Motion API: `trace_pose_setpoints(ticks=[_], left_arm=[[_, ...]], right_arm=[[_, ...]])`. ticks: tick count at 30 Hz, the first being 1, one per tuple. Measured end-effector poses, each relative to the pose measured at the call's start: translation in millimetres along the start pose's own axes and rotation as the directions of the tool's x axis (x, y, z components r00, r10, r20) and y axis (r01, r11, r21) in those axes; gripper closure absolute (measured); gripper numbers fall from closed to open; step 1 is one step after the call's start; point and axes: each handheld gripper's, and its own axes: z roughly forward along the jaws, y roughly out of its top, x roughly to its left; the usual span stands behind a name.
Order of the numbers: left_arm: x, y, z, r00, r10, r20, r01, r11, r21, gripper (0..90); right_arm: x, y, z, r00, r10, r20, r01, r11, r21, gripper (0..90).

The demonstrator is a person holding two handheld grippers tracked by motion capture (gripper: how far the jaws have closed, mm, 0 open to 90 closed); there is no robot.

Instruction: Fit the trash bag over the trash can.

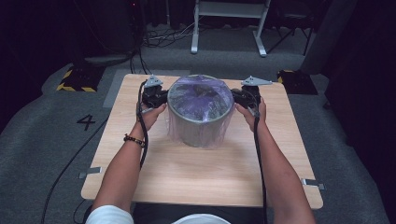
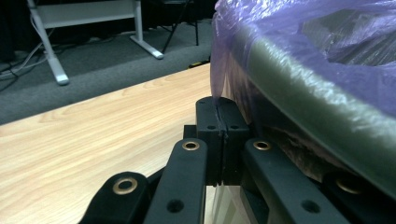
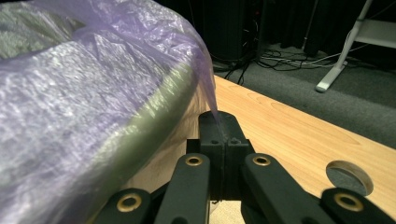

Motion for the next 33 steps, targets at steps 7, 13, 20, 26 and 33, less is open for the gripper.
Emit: trace_pose_setpoints(ticks=[7, 13, 20, 26, 33], left_arm=[[-2.0, -2.3, 0.4, 0.9962, 0.006, 0.086, -0.007, 0.9999, 0.016, 89.6], [-15.3, -7.3, -14.5, 0.9829, 0.082, 0.165, -0.090, 0.9949, 0.046, 89.3], [-11.6, -8.6, -18.4, 0.9969, 0.033, 0.072, -0.035, 0.9989, 0.031, 88.0], [-11.6, -6.1, -5.5, 0.9963, 0.024, 0.083, -0.027, 0.9990, 0.036, 89.8], [-13.8, -4.6, 1.0, 0.9954, 0.030, 0.091, -0.035, 0.9977, 0.058, 89.8]], right_arm=[[-3.9, -7.2, 3.7, 0.9973, 0.027, -0.068, -0.025, 0.999, 0.028, 90.0], [1.7, -22.0, -7.3, 0.9867, 0.024, -0.160, -0.020, 0.999, 0.030, 90.0], [-2.8, -29.9, -15.1, 0.9918, 0.058, -0.114, -0.056, 0.998, 0.019, 90.0], [-9.9, -33.8, -5.4, 0.9927, 0.089, -0.081, -0.084, 0.994, 0.062, 90.0], [-15.2, -52.7, 11.0, 0.9856, 0.145, -0.088, -0.129, 0.978, 0.165, 90.0]])
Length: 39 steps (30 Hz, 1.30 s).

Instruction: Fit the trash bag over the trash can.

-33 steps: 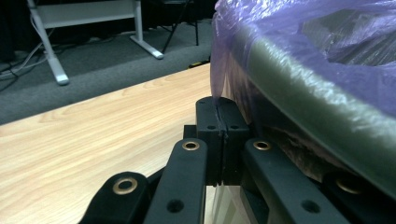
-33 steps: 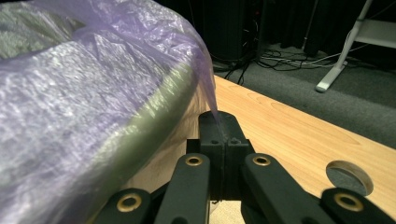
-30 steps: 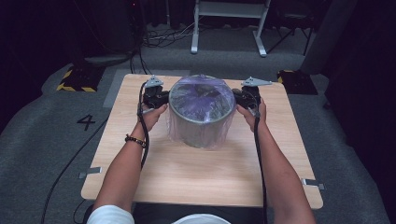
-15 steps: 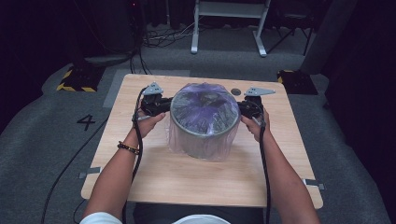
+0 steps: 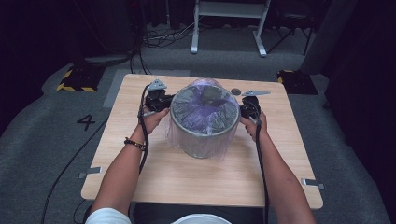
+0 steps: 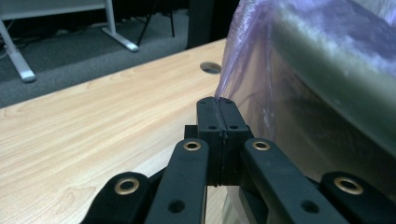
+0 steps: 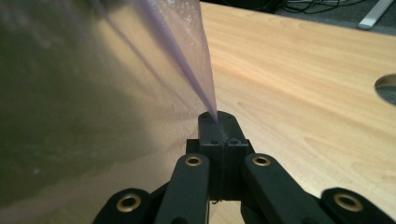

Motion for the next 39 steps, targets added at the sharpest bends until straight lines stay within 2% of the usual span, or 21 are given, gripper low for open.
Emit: trace_pose_setpoints(ticks=[4, 6, 8, 9, 10, 11, 13, 14, 15, 17, 20, 22, 26, 27, 28, 29, 30, 32, 35, 38, 39], left_arm=[[4.6, -9.2, 7.2, 0.9996, -0.023, -0.017, 0.024, 0.9980, 0.059, 89.8], [5.1, -11.6, 7.0, 0.9995, -0.026, -0.018, 0.027, 0.9980, 0.056, 89.7], [4.7, -16.4, -0.5, 0.9987, -0.027, -0.044, 0.029, 0.9986, 0.045, 83.1], [4.7, -16.4, -0.5, 0.9987, -0.027, -0.044, 0.029, 0.9986, 0.045, 79.6], [4.1, -19.6, -10.7, 0.9962, -0.016, -0.085, 0.019, 0.9991, 0.038, 72.0], [4.1, -19.6, -10.7, 0.9962, -0.016, -0.085, 0.019, 0.9991, 0.038, 63.1], [6.2, -27.1, -32.1, 0.9966, -0.016, -0.080, 0.018, 0.9997, 0.019, 55.1], [6.2, -27.1, -32.1, 0.9966, -0.016, -0.080, 0.018, 0.9997, 0.019, 50.1], [6.1, -33.8, -47.8, 0.9975, -0.011, -0.070, 0.012, 0.9998, 0.015, 45.0], [4.8, -37.5, -55.4, 0.9988, -0.006, -0.049, 0.007, 0.9997, 0.023, 41.9], [-12.8, -51.4, -78.6, 0.9978, 0.065, 0.008, -0.066, 0.9968, 0.046, 31.5], [-26.0, -56.7, -85.8, 0.9928, 0.119, 0.013, -0.120, 0.9911, 0.058, 26.9], [-52.0, -65.2, -89.4, 0.9815, 0.165, 0.097, -0.172, 0.9828, 0.067, 16.6], [-52.0, -65.2, -89.4, 0.9815, 0.165, 0.097, -0.172, 0.9828, 0.067, 16.1], [-63.1, -67.0, -86.8, 0.9749, 0.180, 0.132, -0.190, 0.9790, 0.073, 16.0], [-63.1, -67.0, -86.8, 0.9749, 0.180, 0.132, -0.190, 0.9790, 0.073, 16.0], [-72.5, -67.6, -81.5, 0.9670, 0.196, 0.162, -0.211, 0.9740, 0.081, 16.6], [-81.3, -67.3, -76.4, 0.9621, 0.224, 0.156, -0.240, 0.9664, 0.093, 18.2], [-86.3, -66.7, -72.7, 0.9578, 0.234, 0.167, -0.251, 0.9642, 0.087, 30.1], [-90.2, -65.4, -66.5, 0.9602, 0.265, 0.087, -0.274, 0.9545, 0.117, 50.7], [-90.2, -65.4, -66.5, 0.9602, 0.265, 0.087, -0.274, 0.9545, 0.117, 58.2]], right_arm=[[2.2, -9.3, -2.8, 0.9997, -0.024, 0.007, 0.024, 1.000, 0.008, 90.0], [2.9, -10.3, -3.9, 0.9996, -0.029, 0.005, 0.029, 1.000, 0.004, 90.0], [5.0, -12.6, -11.7, 0.9986, -0.051, 0.016, 0.051, 0.999, -0.012, 87.6], [4.6, -13.7, -16.1, 0.9986, -0.050, 0.019, 0.050, 0.998, -0.023, 84.5], [3.9, -15.0, -21.2, 0.9984, -0.045, 0.032, 0.047, 0.998, -0.035, 75.7], [3.9, -15.0, -21.2, 0.9984, -0.045, 0.032, 0.047, 0.998, -0.035, 75.7], [1.6, -20.2, -39.8, 0.9965, -0.051, 0.067, 0.056, 0.995, -0.080, 60.6], [0.7, -22.0, -47.2, 0.9960, -0.055, 0.071, 0.062, 0.994, -0.092, 55.4], [0.3, -24.0, -54.8, 0.9954, -0.061, 0.073, 0.068, 0.993, -0.098, 52.2], [0.0, -26.4, -62.3, 0.9940, -0.078, 0.077, 0.085, 0.992, -0.098, 48.4], [4.2, -36.4, -88.0, 0.9899, -0.138, 0.033, 0.141, 0.986, -0.091, 40.7], [10.0, -40.2, -97.7, 0.9862, -0.166, 0.005, 0.165, 0.981, -0.099, 37.8], [30.0, -43.8, -109.6, 0.9691, -0.233, -0.080, 0.222, 0.966, -0.131, 29.9], [30.0, -43.8, -109.6, 0.9691, -0.233, -0.080, 0.222, 0.966, -0.131, 29.9], [44.1, -43.0, -111.4, 0.9551, -0.269, -0.125, 0.249, 0.957, -0.150, 25.0], [44.1, -43.0, -111.4, 0.9551, -0.269, -0.125, 0.249, 0.957, -0.150, 25.0], [55.0, -40.8, -110.4, 0.9411, -0.287, -0.179, 0.259, 0.952, -0.166, 20.4], [63.3, -38.0, -108.4, 0.9307, -0.302, -0.207, 0.268, 0.947, -0.176, 18.0], [72.0, -34.4, -103.8, 0.9358, -0.265, -0.232, 0.225, 0.957, -0.185, 18.2], [75.2, -35.2, -95.9, 0.9479, -0.241, -0.209, 0.209, 0.964, -0.163, 30.9], [75.2, -35.2, -95.9, 0.9479, -0.241, -0.209, 0.209, 0.964, -0.163, 30.9]])
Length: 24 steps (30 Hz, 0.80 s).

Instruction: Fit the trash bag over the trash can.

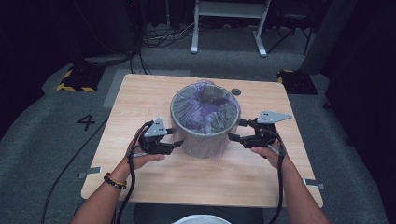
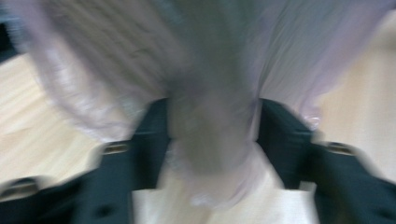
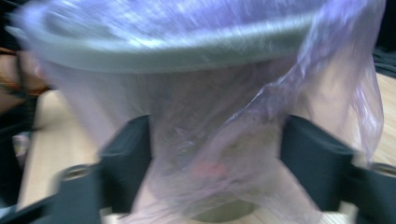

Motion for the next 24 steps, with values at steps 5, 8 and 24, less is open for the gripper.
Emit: trace_pose_setpoints(ticks=[5, 8, 24], left_arm=[[7.4, -5.2, 2.5, 1.0000, -0.007, 0.003, 0.007, 1.0000, -0.003, 89.8], [7.6, -9.6, 6.2, 0.9999, 0.009, 0.007, -0.009, 0.9995, 0.029, 90.0], [10.5, -41.6, 20.2, 0.9999, -0.005, -0.015, 0.007, 0.9892, 0.147, 90.0]], right_arm=[[-0.2, -11.1, 6.4, 1.0000, -0.008, 0.004, 0.008, 1.000, 0.003, 80.8], [0.2, -14.3, 5.6, 0.9997, -0.021, -0.011, 0.021, 1.000, -0.014, 90.0], [-11.2, -50.0, 18.6, 0.9993, 0.035, 0.013, -0.036, 0.994, 0.108, 90.0]])
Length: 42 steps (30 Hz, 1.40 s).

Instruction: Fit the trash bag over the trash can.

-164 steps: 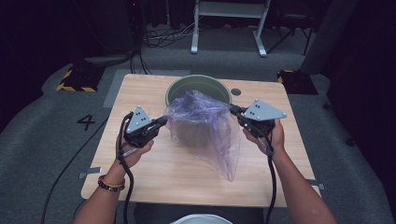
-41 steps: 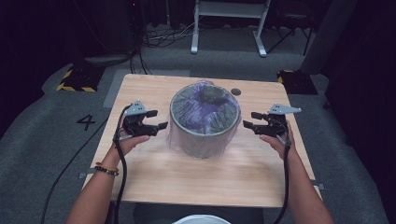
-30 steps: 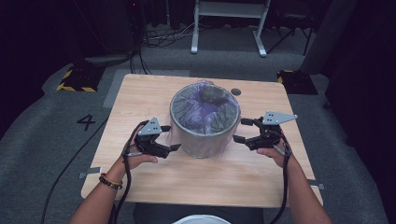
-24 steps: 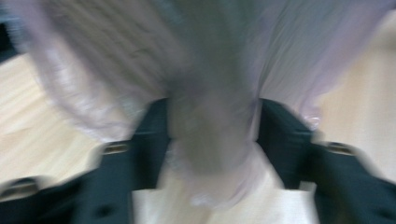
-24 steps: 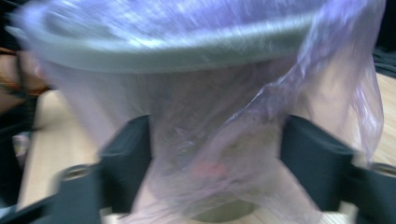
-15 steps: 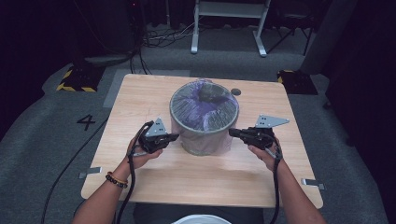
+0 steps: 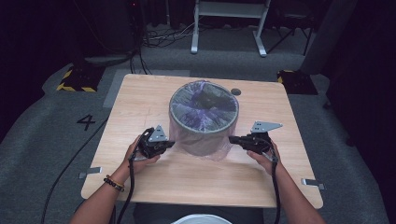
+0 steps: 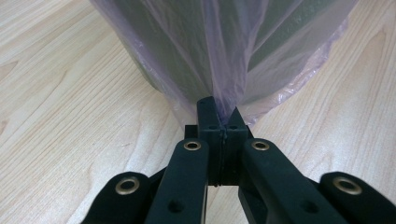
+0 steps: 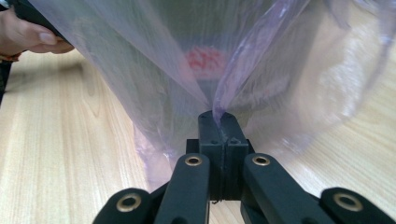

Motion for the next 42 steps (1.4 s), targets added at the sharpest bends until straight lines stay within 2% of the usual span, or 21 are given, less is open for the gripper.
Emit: trace_pose_setpoints(ticks=[2, 5, 6, 7, 8, 9, 11, 14, 15, 17, 19, 20, 21, 23, 24, 25, 27, 28, 31, 33, 42], left_arm=[[0.9, -1.0, -1.2, 0.9999, -0.010, -0.009, 0.010, 0.9999, -0.013, 88.4], [0.7, -3.0, -3.6, 0.9997, -0.016, -0.020, 0.016, 0.9996, -0.023, 80.3], [0.7, -3.0, -3.6, 0.9997, -0.016, -0.020, 0.016, 0.9996, -0.023, 72.1], [0.8, -3.3, -5.7, 0.9983, -0.047, -0.033, 0.046, 0.9982, -0.037, 58.0], [0.8, -3.3, -5.7, 0.9983, -0.047, -0.033, 0.046, 0.9982, -0.037, 50.9], [0.9, -3.8, -8.7, 0.9964, -0.067, -0.052, 0.065, 0.9972, -0.039, 41.4], [1.1, -4.9, -12.4, 0.9962, -0.077, -0.041, 0.076, 0.9963, -0.040, 29.5], [1.1, -6.5, -16.6, 0.9947, -0.095, -0.040, 0.094, 0.9950, -0.034, 17.4], [1.0, -10.5, -22.3, 0.9943, -0.102, -0.030, 0.101, 0.9936, -0.051, 17.1], [0.7, -15.1, -27.6, 0.9951, -0.097, -0.016, 0.096, 0.9939, -0.054, 15.9], [-0.9, -19.6, -30.4, 0.9945, -0.098, -0.037, 0.097, 0.9948, -0.031, 15.9], [-0.9, -19.6, -30.4, 0.9945, -0.098, -0.037, 0.097, 0.9948, -0.031, 15.9], [-3.0, -24.7, -31.9, 0.9939, -0.096, -0.055, 0.096, 0.9954, -0.009, 15.9], [-4.0, -27.4, -32.2, 0.9937, -0.095, -0.060, 0.095, 0.9955, -0.002, 15.9], [-5.8, -32.4, -30.9, 0.9929, -0.096, -0.070, 0.098, 0.9948, 0.028, 16.1], [-5.8, -32.4, -30.9, 0.9929, -0.096, -0.070, 0.098, 0.9948, 0.028, 16.3], [-7.9, -37.4, -29.3, 0.9926, -0.107, -0.057, 0.110, 0.9931, 0.042, 16.4], [-9.0, -41.6, -28.1, 0.9934, -0.113, -0.021, 0.114, 0.9914, 0.063, 18.8], [-12.0, -44.5, -26.5, 0.9942, -0.105, -0.022, 0.106, 0.9912, 0.079, 17.0], [-13.8, -48.7, -26.5, 0.9949, -0.100, 0.006, 0.100, 0.9925, 0.071, 16.1], [-13.1, -58.0, -23.4, 0.9936, -0.113, -0.002, 0.113, 0.9874, 0.111, 15.9]], right_arm=[[-1.8, -2.0, 0.1, 0.9999, 0.010, 0.005, -0.010, 1.000, -0.001, 90.0], [-3.7, -3.0, -1.0, 0.9996, 0.020, 0.023, -0.020, 1.000, 0.000, 90.0], [-3.7, -3.0, -1.0, 0.9996, 0.020, 0.023, -0.020, 1.000, 0.000, 90.0], [-4.2, -3.6, -1.9, 0.9993, 0.022, 0.029, -0.022, 1.000, -0.003, 87.7], [-4.2, -3.6, -1.9, 0.9993, 0.022, 0.029, -0.022, 1.000, -0.003, 87.7], [-3.9, -2.8, -5.8, 0.9988, 0.024, 0.042, -0.023, 1.000, -0.020, 84.0], [-3.8, -1.6, -10.1, 0.9985, 0.026, 0.049, -0.024, 0.999, -0.037, 75.7], [-2.9, -0.6, -15.5, 0.9982, 0.020, 0.056, -0.017, 0.999, -0.047, 71.1], [-1.1, 0.0, -20.9, 0.9972, 0.013, 0.074, -0.008, 0.998, -0.055, 59.5], [0.4, 0.4, -26.3, 0.9956, 0.011, 0.093, -0.005, 0.998, -0.057, 54.7], [1.4, 0.2, -32.0, 0.9952, 0.006, 0.098, 0.000, 0.998, -0.066, 47.5], [1.4, 0.2, -32.0, 0.9952, 0.006, 0.098, 0.000, 0.998, -0.066, 47.5], [1.9, -0.2, -37.3, 0.9939, 0.007, 0.110, 0.001, 0.997, -0.074, 40.4], [1.8, -0.4, -39.6, 0.9934, 0.008, 0.114, 0.001, 0.997, -0.076, 38.2], [1.8, -1.1, -44.5, 0.9920, 0.010, 0.126, 0.000, 0.997, -0.078, 31.4], [1.5, -1.4, -45.9, 0.9919, 0.013, 0.127, -0.002, 0.996, -0.085, 28.5], [1.1, -1.6, -48.0, 0.9919, 0.021, 0.126, -0.009, 0.995, -0.096, 25.5], [0.6, -1.2, -52.4, 0.9925, 0.030, 0.119, -0.015, 0.993, -0.120, 20.4], [3.5, 3.4, -56.9, 0.9864, 0.018, 0.164, 0.003, 0.992, -0.126, 18.9], [5.7, 6.8, -59.7, 0.9877, 0.003, 0.157, 0.019, 0.990, -0.139, 18.9], [14.7, 25.5, -71.1, 0.9811, -0.049, 0.187, 0.081, 0.982, -0.168, 18.3]])
